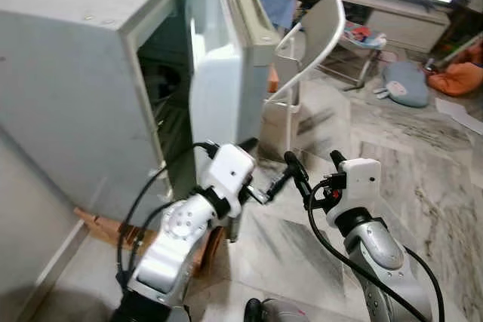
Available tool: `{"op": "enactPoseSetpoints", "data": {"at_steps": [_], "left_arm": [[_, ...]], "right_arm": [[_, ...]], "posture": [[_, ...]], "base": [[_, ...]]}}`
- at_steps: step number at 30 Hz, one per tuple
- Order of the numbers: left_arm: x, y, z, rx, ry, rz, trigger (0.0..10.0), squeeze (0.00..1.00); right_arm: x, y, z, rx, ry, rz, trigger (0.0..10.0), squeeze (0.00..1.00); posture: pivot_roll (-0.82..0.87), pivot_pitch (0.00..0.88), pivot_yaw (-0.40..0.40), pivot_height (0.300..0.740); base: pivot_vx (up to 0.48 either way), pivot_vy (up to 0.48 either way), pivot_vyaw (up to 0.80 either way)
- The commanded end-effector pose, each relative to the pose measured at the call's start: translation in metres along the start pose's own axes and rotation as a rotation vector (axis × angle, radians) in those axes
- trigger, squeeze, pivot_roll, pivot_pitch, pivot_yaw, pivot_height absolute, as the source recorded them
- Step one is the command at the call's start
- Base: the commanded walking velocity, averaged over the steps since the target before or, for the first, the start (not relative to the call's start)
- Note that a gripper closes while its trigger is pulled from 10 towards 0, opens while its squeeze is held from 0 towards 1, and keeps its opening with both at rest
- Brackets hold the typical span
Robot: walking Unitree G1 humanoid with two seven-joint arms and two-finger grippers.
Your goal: Restocking fridge
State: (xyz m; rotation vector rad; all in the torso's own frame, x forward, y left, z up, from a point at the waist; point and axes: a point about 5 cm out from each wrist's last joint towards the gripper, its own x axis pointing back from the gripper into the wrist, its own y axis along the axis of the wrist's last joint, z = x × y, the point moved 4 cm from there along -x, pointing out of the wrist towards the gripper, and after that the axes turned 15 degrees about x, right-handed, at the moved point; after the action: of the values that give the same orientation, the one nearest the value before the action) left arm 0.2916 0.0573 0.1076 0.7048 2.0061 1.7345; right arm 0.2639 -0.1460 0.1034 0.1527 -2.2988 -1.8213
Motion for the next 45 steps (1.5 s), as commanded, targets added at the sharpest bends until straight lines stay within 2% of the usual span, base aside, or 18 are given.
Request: {"op": "enactPoseSetpoints", "data": {"at_steps": [1, 2, 4, 7, 15, 23, 30, 39, 45], "left_arm": [[0.008, -0.007, 0.017, -0.029, 0.064, 0.028, 10.0, 0.00], [0.015, -0.008, 0.028, -0.037, 0.101, 0.039, 10.0, 0.00], [0.023, -0.006, 0.039, -0.029, 0.137, 0.031, 10.0, 0.00], [0.027, -0.006, 0.043, -0.053, 0.159, 0.045, 10.0, 0.00], [0.022, -0.007, 0.039, -0.065, 0.156, 0.026, 10.0, 0.00], [0.020, -0.008, 0.035, -0.059, 0.148, 0.026, 10.0, 0.00], [0.020, -0.010, 0.032, -0.034, 0.130, 0.034, 10.0, 0.00], [0.018, -0.012, 0.046, -0.088, 0.220, 0.055, 10.0, 0.00], [0.013, -0.011, 0.046, -0.100, 0.225, 0.053, 10.0, 0.00]], "right_arm": [[0.000, 0.002, -0.003, 0.008, -0.008, -0.006, 10.0, 0.00], [0.000, 0.003, -0.003, 0.010, -0.006, -0.008, 10.0, 0.00], [-0.001, 0.003, -0.002, 0.010, -0.006, -0.010, 10.0, 0.00], [-0.003, 0.004, -0.001, 0.010, -0.008, -0.012, 10.0, 0.00], [-0.007, 0.003, -0.001, 0.008, -0.013, -0.008, 10.0, 0.00], [-0.009, 0.001, 0.001, 0.006, -0.008, -0.008, 10.0, 0.00], [-0.011, 0.001, 0.002, 0.016, -0.004, -0.012, 10.0, 0.00], [-0.013, 0.001, 0.003, 0.019, -0.009, -0.016, 10.0, 0.00], [-0.014, 0.001, 0.003, 0.022, -0.011, -0.018, 10.0, 0.00]], "posture": [[0.08, 0.029, -0.066, 0.740], [0.08, 0.029, -0.066, 0.740], [0.09, 0.028, -0.066, 0.740], [0.09, 0.025, -0.066, 0.740], [0.09, 0.018, -0.069, 0.740], [0.09, 0.008, -0.069, 0.740], [0.09, 0.007, -0.069, 0.740], [0.09, 0.010, -0.067, 0.740], [0.09, 0.010, -0.067, 0.740]], "base": [[0.000, 0.000, 0.00], [0.000, 0.000, 0.00], [0.000, 0.000, 0.00], [0.000, -0.454, 0.00], [0.000, -0.441, -0.10], [0.263, -0.399, -0.78], [0.327, -0.341, 0.00], [0.468, 0.000, 0.00], [0.480, 0.000, 0.00]]}}
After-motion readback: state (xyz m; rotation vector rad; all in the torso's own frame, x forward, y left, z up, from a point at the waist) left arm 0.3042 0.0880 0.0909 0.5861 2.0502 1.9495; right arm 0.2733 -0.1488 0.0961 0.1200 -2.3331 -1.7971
